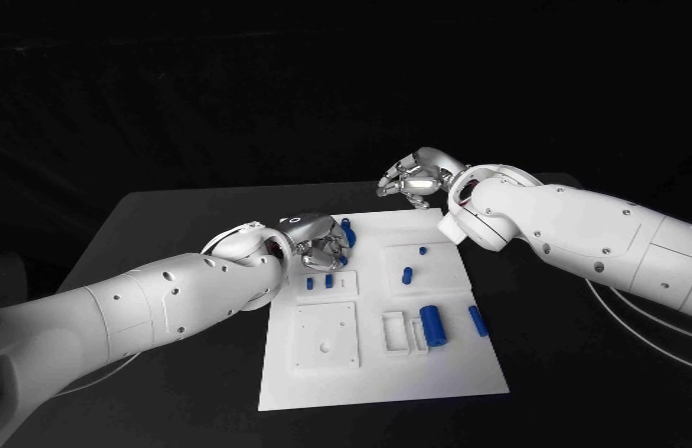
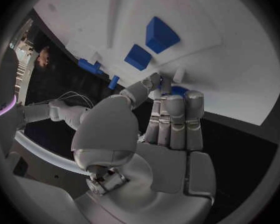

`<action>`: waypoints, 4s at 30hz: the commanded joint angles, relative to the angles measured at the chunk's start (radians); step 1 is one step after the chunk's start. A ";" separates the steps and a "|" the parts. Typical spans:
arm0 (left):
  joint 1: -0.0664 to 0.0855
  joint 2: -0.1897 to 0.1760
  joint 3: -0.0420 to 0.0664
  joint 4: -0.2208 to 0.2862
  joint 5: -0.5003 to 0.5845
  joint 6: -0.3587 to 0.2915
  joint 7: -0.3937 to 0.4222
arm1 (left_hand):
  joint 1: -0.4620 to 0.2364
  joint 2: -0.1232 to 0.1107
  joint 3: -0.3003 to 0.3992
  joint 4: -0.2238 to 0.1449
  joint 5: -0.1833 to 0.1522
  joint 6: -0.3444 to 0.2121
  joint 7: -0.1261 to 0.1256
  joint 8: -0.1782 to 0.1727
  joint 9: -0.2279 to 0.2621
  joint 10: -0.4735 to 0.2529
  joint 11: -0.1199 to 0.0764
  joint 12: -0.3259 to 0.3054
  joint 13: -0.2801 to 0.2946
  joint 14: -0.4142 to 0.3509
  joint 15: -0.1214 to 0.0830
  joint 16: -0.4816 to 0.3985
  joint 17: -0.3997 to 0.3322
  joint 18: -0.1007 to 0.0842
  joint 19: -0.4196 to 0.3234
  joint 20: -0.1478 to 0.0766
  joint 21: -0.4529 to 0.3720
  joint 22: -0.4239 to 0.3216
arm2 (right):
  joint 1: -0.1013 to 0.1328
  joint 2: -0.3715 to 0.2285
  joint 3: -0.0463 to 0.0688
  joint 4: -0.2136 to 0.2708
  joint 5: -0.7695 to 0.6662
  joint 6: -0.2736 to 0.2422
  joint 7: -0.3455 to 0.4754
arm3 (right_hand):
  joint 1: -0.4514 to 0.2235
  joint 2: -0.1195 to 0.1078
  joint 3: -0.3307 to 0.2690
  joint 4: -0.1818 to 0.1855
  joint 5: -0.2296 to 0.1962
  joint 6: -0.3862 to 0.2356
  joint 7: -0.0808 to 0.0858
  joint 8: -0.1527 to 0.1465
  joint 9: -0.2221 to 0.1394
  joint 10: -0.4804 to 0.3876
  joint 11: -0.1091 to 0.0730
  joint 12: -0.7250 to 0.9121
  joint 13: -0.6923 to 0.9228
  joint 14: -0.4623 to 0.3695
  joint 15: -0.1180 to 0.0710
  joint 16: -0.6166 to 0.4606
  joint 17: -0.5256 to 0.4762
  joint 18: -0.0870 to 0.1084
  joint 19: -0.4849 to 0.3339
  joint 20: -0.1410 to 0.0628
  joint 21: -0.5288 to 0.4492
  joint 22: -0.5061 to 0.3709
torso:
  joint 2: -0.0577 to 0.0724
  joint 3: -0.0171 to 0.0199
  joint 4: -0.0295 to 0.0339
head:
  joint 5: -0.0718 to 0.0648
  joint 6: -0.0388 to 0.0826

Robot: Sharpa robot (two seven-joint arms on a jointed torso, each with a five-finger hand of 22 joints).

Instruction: Assemble the parts on the task board

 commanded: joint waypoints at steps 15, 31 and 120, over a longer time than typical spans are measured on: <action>-0.003 -0.086 0.054 0.090 0.091 0.035 0.011 | -0.006 0.002 0.007 -0.002 0.005 0.013 0.003 0.007 0.000 0.019 0.011 -0.001 -0.002 0.010 0.001 0.002 -0.002 0.094 0.011 -0.010 0.003 -0.001 | 0.000 -0.006 0.001 0.002 -0.003 0.004 0.008 | -0.007 0.006 0.002 0.001 0.005 0.000 0.007 -0.002 0.002 -0.005 0.000 -0.003 -0.002 0.004 0.002 -0.005 -0.001 0.142 0.001 0.005 -0.006 0.001 | 0.000 -0.0004 0.0002 | 0.007 0.006; -0.003 -0.126 0.057 0.093 0.043 0.095 -0.015 | -0.005 0.002 0.009 -0.004 0.003 0.013 0.002 0.007 0.000 0.020 0.011 -0.003 -0.001 0.010 0.001 0.001 -0.003 0.094 0.010 -0.011 0.004 0.000 | 0.000 -0.009 0.001 0.002 -0.003 0.005 0.008 | -0.007 0.006 0.002 0.001 0.005 0.000 0.006 -0.002 0.002 -0.005 0.000 -0.003 -0.002 0.005 0.002 -0.006 -0.001 0.142 0.001 0.005 -0.006 0.001 | 0.000 -0.0010 0.0008 | 0.008 0.004; -0.003 -0.105 0.055 0.066 -0.061 0.092 -0.046 | 0.029 -0.081 0.011 -0.013 -0.018 -0.108 0.038 -0.058 -0.043 -0.033 0.038 -0.063 -0.008 -0.013 0.027 -0.011 -0.015 0.096 -0.009 0.008 -0.004 0.000 | 0.000 -0.017 0.001 -0.003 0.007 0.000 0.016 | -0.008 0.001 0.000 -0.003 0.005 -0.012 0.010 -0.010 0.001 -0.009 0.003 -0.004 -0.005 0.001 0.005 -0.009 -0.002 0.142 -0.002 0.006 -0.011 0.001 | 0.000 0.0003 -0.0010 | 0.004 -0.002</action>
